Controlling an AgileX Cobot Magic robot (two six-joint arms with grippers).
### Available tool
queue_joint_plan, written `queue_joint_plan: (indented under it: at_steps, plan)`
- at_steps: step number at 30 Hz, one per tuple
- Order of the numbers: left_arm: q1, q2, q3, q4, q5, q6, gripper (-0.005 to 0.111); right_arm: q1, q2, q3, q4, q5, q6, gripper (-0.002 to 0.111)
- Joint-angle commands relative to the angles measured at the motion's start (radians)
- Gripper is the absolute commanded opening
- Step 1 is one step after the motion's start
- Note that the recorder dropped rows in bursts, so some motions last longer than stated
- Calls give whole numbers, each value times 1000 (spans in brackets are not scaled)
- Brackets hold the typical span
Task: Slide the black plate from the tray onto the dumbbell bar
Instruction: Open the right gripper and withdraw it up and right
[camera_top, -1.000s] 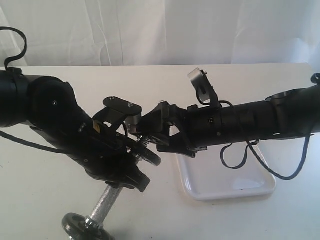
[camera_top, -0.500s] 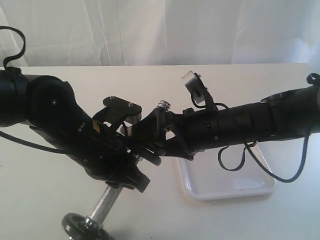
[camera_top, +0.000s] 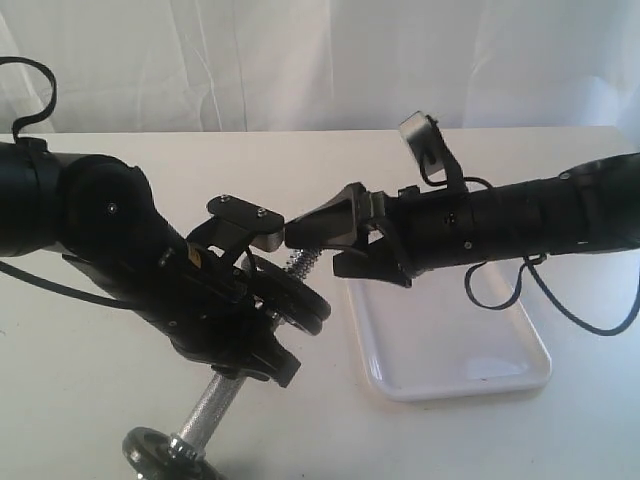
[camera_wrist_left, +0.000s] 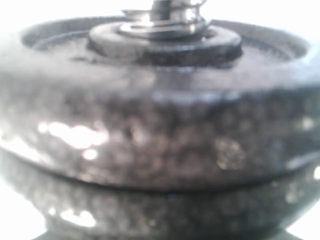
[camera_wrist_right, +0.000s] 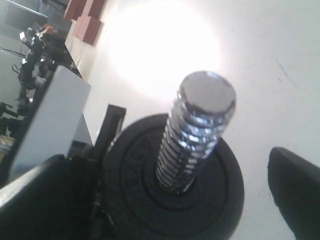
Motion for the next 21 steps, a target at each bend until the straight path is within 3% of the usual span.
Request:
queue_joint_plan:
  at_steps: [1,8,11,13,15,17,19,20,21]
  plan:
    - [-3,-49,-33,-57,-60,9,0,-48,-14,-11,31,36,-4,105]
    - [4,-49,-33,-36,-69,8,0,-142,-14,-40,-31,42,43,105]
    - [37,-47,-33,-34,-74,1,0,-192,-14,-46,-49,94,147,105]
    - [69,-43,-33,-34,-100,-33,0,-226,-14,-49,-49,143,237,98]
    - [96,-43,-33,-34,-131,-65,0,-253,-14,-58,-47,164,270,79]
    - [112,-43,-33,-34,-160,-74,0,-271,-17,-70,-47,164,270,48]
    - [122,-41,-33,-34,-178,-74,0,-279,-19,-80,-42,164,255,9]
    - [124,-39,-33,-34,-184,-81,0,-279,-25,-79,-35,164,251,1]
    - [129,-37,-33,-36,-185,-88,0,-279,-30,-79,-33,164,251,2]
